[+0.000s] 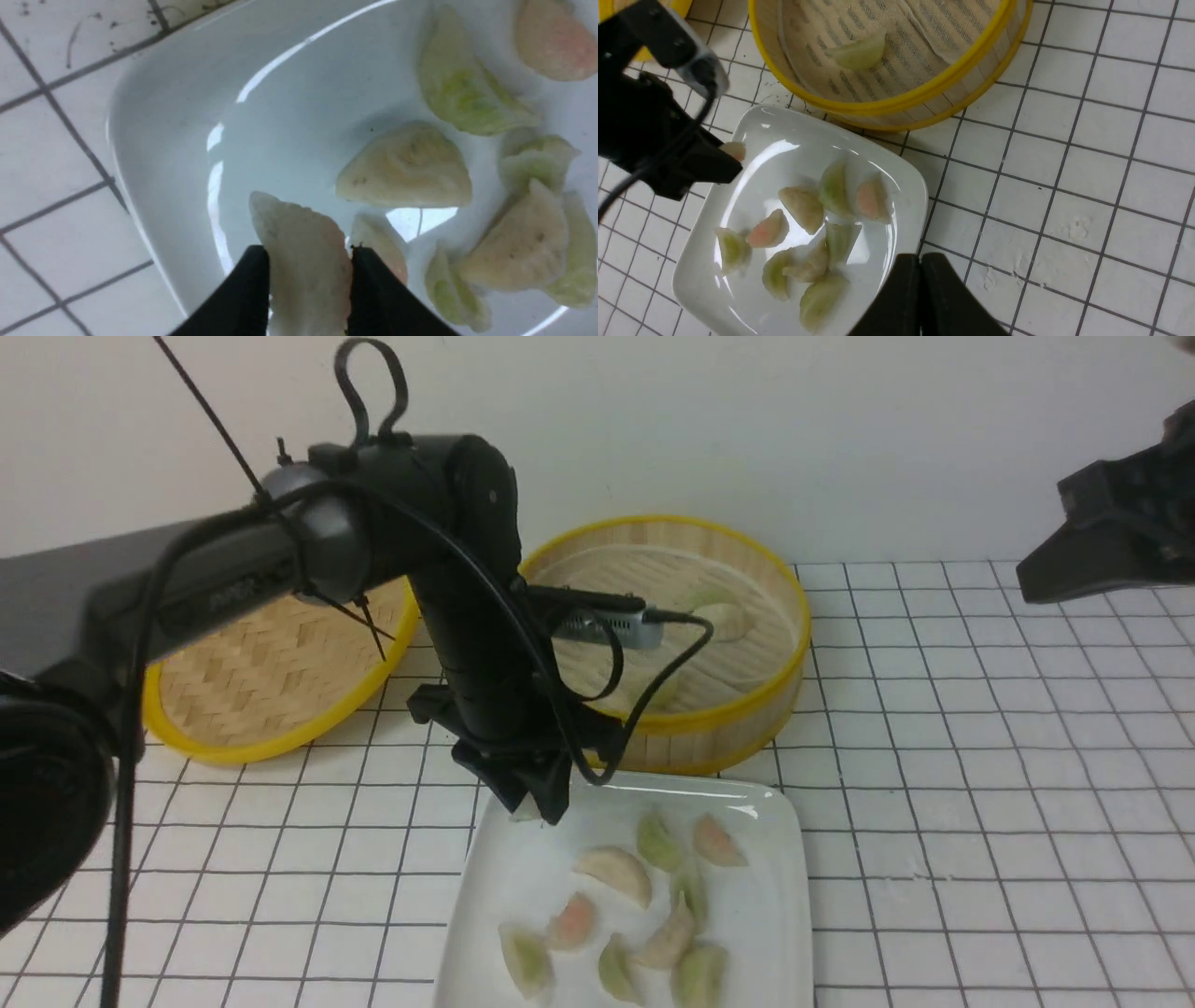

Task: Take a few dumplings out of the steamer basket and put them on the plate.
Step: Use the left arm to put the dumpling into the plate, then use the right arm to grab a dumpling from inside the steamer

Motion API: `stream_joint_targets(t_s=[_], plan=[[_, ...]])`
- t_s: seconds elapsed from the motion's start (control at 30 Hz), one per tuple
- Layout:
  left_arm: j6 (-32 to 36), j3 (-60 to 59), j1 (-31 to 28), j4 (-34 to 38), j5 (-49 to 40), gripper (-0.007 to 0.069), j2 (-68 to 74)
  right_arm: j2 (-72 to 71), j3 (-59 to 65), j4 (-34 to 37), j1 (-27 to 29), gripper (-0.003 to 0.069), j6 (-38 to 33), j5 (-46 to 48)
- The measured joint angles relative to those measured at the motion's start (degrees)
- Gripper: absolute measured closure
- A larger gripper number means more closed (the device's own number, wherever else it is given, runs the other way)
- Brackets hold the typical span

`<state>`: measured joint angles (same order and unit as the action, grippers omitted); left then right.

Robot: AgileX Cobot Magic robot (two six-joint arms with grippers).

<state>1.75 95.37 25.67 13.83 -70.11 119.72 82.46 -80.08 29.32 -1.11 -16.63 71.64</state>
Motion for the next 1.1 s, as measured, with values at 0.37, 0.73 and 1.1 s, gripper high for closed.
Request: stream_joint_targets(t_s=[0.37, 0.73, 1.1], plan=[[0.0, 0.9, 1.1, -2.0, 0.2, 0.0169, 2.9, 5.1, -0.2, 10.4, 0.0, 0.0667, -15.3, -6.3], [-0.2, -4.6, 0.6, -6.9, 0.1, 0.0615, -18.6, 26.1, -15.6, 8.7, -9.6, 0.0578, -17.9, -12.6], [-2.8, -19.2, 0.6, -10.0, -1.1, 0.0631, -42.7, 45.2, -33.3, 0.1, -18.2, 0.0312, -17.5, -12.1]])
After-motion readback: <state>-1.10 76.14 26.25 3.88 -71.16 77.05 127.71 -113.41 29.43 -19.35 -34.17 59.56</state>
